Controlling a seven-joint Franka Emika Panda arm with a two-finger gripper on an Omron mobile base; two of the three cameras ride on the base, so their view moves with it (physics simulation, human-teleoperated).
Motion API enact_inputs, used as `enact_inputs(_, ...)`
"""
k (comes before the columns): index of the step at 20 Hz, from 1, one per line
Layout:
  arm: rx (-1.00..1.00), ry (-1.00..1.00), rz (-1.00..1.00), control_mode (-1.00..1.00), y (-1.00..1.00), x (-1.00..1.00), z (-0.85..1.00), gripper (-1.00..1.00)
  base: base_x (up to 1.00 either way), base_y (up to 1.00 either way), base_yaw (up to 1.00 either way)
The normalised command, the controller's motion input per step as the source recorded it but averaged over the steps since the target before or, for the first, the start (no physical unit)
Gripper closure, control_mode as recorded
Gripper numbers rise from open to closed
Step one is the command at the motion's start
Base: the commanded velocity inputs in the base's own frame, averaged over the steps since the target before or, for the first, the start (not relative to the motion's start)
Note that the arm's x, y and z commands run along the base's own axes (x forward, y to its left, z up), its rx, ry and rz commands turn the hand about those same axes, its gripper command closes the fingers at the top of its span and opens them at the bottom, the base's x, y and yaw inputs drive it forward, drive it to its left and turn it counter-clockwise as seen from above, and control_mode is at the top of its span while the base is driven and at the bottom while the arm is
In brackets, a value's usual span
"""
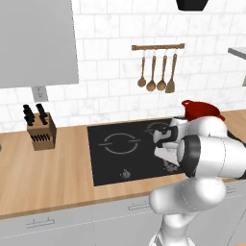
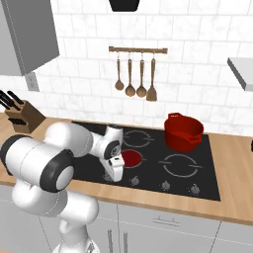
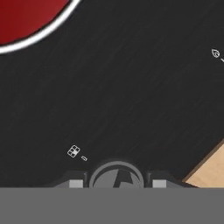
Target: Turn off the front center burner of the stove.
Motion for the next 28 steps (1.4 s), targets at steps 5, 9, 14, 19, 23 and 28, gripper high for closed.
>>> enact_inputs(5,0.0,0.0,-0.39,-1.0,0.0,0.0,0.0,1.0,0.0,0.0,0.0)
enact_inputs(9,0.0,0.0,-0.54,-1.0,0.01,0.09,0.0,1.0,0.0,0.0,0.0)
enact_inputs(14,0.0,0.0,-0.6,-1.0,0.16,0.28,0.0,1.0,0.0,0.0,0.0)
enact_inputs(19,0.0,0.0,-0.65,-1.0,0.26,0.38,0.0,1.0,0.0,0.0,0.0)
enact_inputs(23,0.0,0.0,-0.69,-1.0,0.35,0.42,0.0,1.0,0.0,0.0,0.0)
enact_inputs(28,0.0,0.0,-0.7,-1.0,0.43,0.58,0.0,1.0,0.0,0.0,0.0)
